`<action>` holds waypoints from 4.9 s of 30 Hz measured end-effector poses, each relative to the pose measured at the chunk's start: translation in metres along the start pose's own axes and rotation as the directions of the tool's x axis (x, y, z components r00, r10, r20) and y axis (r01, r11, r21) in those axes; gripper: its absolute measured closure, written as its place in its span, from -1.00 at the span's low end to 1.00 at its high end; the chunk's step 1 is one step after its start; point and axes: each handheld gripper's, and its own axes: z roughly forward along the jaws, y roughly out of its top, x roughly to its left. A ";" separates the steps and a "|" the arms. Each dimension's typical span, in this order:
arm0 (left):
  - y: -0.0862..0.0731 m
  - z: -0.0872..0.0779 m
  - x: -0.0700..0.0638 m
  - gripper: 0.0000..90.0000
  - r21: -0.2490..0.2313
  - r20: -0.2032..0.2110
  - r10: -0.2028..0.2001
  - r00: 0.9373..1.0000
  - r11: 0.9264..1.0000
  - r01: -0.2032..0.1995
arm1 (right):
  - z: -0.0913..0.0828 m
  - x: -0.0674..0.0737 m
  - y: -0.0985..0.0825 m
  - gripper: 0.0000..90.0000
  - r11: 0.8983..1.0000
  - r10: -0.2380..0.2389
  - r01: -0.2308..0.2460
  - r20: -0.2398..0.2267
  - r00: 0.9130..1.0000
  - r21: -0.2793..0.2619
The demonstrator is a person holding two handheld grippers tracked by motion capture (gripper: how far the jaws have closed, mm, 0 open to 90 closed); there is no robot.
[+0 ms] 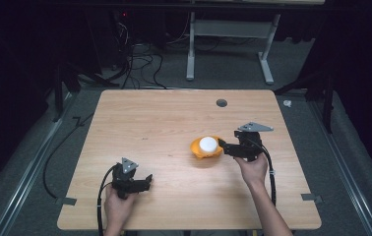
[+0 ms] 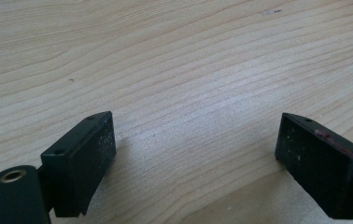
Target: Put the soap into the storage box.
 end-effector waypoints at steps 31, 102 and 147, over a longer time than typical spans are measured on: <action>0.000 0.000 0.000 -0.72 0.000 0.000 0.000 1.000 1.000 0.000 | -0.032 -0.021 -0.014 -0.40 0.998 0.043 -0.041 0.049 0.998 -0.045; 0.000 0.000 0.000 -0.72 0.000 -0.001 0.000 1.000 1.000 0.000 | -0.074 -0.025 -0.071 -0.37 0.994 0.099 -0.093 0.090 0.991 -0.064; 0.000 0.000 0.000 -0.72 0.000 0.000 0.000 1.000 1.000 0.000 | -0.048 -0.003 -0.089 -0.36 0.996 0.092 -0.092 0.037 0.995 -0.003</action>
